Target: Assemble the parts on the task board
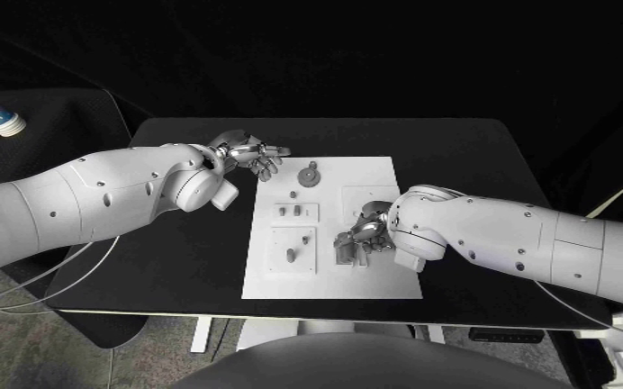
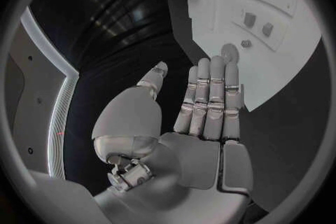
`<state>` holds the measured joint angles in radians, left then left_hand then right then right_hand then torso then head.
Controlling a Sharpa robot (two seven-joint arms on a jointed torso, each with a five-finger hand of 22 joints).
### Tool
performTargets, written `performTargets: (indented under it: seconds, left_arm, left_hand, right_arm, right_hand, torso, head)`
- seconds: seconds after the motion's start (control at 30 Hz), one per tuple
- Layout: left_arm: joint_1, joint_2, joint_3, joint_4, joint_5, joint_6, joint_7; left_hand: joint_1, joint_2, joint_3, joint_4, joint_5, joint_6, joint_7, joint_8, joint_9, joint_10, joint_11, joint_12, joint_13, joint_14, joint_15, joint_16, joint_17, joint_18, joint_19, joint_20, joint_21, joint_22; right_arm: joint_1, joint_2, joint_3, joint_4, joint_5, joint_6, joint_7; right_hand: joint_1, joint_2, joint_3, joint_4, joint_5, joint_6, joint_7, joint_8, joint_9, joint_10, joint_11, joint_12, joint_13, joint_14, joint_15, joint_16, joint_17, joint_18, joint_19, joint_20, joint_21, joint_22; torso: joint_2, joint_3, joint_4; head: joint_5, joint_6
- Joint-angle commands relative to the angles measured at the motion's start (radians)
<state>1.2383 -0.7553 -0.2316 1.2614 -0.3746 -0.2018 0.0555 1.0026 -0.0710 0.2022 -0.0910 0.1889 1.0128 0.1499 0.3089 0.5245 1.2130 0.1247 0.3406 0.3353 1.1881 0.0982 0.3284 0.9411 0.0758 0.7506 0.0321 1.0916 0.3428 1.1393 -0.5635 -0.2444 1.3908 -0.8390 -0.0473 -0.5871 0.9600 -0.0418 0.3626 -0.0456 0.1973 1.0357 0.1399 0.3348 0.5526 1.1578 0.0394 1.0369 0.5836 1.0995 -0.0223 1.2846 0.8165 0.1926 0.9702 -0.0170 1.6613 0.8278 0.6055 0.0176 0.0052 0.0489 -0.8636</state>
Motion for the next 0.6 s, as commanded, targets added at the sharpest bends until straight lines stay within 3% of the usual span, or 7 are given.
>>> performTargets:
  seconds: [0.03, 0.6]
  left_arm:
    - [0.002, 0.001, 0.001, 0.002, 0.006, 0.014, 0.003]
    - [0.002, 0.003, 0.001, 0.001, 0.006, 0.016, 0.002]
  left_hand:
    - [-0.004, -0.010, 0.001, 0.007, -0.003, -0.007, 0.000, 0.004, -0.002, -0.007, -0.002, -0.004, 0.000, -0.009, -0.001, -0.006, 0.001, 0.014, -0.005, 0.000, -0.006, -0.001]
    - [-0.004, -0.010, 0.002, 0.008, -0.003, -0.008, 0.000, 0.004, -0.002, -0.007, -0.002, -0.004, 0.000, -0.010, -0.001, -0.006, 0.001, 0.014, -0.006, 0.000, -0.006, -0.001]
  right_arm:
    - [-0.006, 0.003, -0.003, 0.000, 0.002, 0.039, 0.004]
    - [-0.006, 0.015, -0.003, -0.007, -0.006, 0.038, 0.008]
  right_hand:
    - [-0.004, 0.005, 0.045, -0.039, 0.004, -0.002, 0.006, -0.003, -0.003, -0.002, 0.004, -0.007, -0.002, -0.002, 0.005, 0.001, -0.001, 0.069, -0.004, -0.004, 0.126, 0.001]
    - [-0.007, 0.004, 0.046, -0.038, 0.003, -0.001, 0.006, -0.003, -0.003, -0.002, 0.004, -0.007, -0.002, -0.002, 0.005, 0.001, -0.001, 0.069, -0.004, -0.004, 0.125, 0.002]
  torso:
    - [0.000, -0.0003, -0.0002]
    - [0.000, -0.0021, 0.0002]
  head:
    - [0.000, -0.001]
    - [0.002, -0.002]
